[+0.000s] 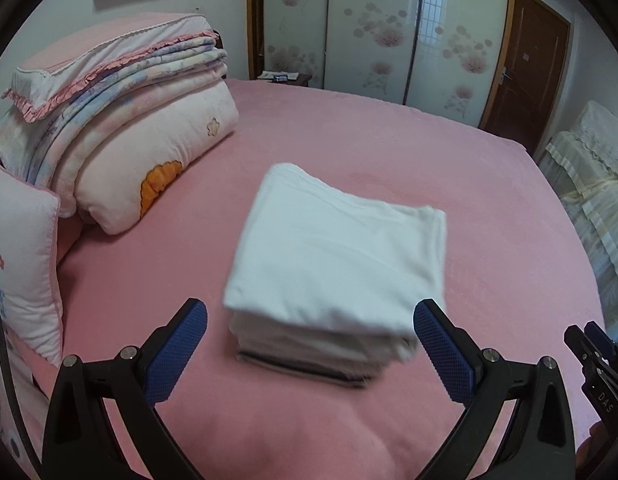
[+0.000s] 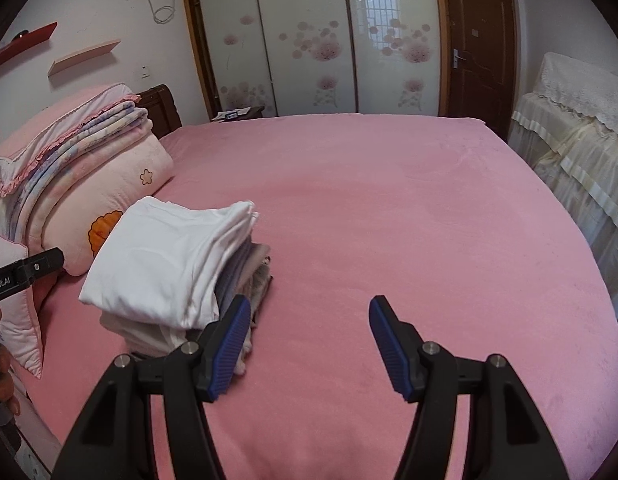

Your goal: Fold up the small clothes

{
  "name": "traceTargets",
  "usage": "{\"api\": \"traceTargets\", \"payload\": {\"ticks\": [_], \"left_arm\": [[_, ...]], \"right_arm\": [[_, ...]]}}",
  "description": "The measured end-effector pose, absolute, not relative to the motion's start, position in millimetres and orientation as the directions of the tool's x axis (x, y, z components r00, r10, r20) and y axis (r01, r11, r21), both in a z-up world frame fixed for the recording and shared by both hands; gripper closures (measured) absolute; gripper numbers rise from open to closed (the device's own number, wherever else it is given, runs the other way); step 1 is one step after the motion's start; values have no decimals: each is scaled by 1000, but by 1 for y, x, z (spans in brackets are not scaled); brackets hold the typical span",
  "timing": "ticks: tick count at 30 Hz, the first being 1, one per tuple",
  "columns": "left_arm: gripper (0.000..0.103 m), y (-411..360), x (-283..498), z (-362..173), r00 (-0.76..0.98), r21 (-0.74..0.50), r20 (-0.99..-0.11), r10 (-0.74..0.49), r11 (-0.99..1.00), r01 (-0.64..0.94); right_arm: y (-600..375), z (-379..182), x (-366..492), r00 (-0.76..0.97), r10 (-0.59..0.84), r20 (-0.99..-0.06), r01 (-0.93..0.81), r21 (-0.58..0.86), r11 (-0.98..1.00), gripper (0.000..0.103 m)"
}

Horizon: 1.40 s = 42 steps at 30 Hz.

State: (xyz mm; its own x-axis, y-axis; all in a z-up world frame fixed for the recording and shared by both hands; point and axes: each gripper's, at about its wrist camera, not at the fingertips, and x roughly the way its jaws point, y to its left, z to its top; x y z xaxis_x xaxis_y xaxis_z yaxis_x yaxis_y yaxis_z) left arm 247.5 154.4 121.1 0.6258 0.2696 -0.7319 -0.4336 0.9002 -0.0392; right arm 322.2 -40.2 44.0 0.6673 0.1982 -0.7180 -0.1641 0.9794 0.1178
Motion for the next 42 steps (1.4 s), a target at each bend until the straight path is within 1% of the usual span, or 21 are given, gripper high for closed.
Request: {"api": "traceTargets", "payload": {"ticks": [4, 13, 18, 21, 24, 29, 31, 32, 34, 36, 42], "left_arm": [[0, 113, 219, 132, 633, -51, -743, 217, 925, -376], [0, 12, 142, 147, 699, -75, -705, 120, 967, -242], [0, -34, 98, 145, 732, -49, -670, 124, 976, -211], [0, -60, 71, 139, 736, -17, -661, 143, 979, -205], [0, -80, 47, 133, 743, -10, -651, 152, 978, -208], [0, -98, 17, 127, 757, -71, -643, 117, 975, -210], [0, -104, 7, 128, 764, -84, -637, 107, 975, -206], [0, -106, 4, 128, 765, -78, -633, 114, 975, -210], [0, -113, -3, 127, 765, -62, -630, 134, 973, -221], [0, -117, -10, 125, 766, -65, -628, 137, 972, -226], [0, -127, -18, 117, 762, -49, -631, 149, 972, -231]], "right_arm": [[-70, 57, 285, 660, 185, -728, -151, 113, 982, 41], [-135, 79, 192, 677, 151, -720, -137, 79, 987, 41], [-168, 83, 146, 699, 133, -703, -109, 79, 991, 38], [-188, 81, 119, 693, 137, -708, -82, 110, 990, 37], [-201, 80, 94, 695, 158, -702, -67, 155, 986, 37], [-205, 79, 56, 725, 115, -679, -40, 126, 991, 37], [-205, 81, 45, 735, 117, -668, -29, 140, 990, 37], [-206, 81, 40, 741, 123, -661, -26, 154, 988, 37], [-207, 83, 32, 748, 133, -650, -22, 176, 984, 32], [-206, 82, 25, 755, 130, -642, -20, 176, 984, 29], [-199, 79, 16, 752, 126, -647, -35, 153, 988, 29]]}}
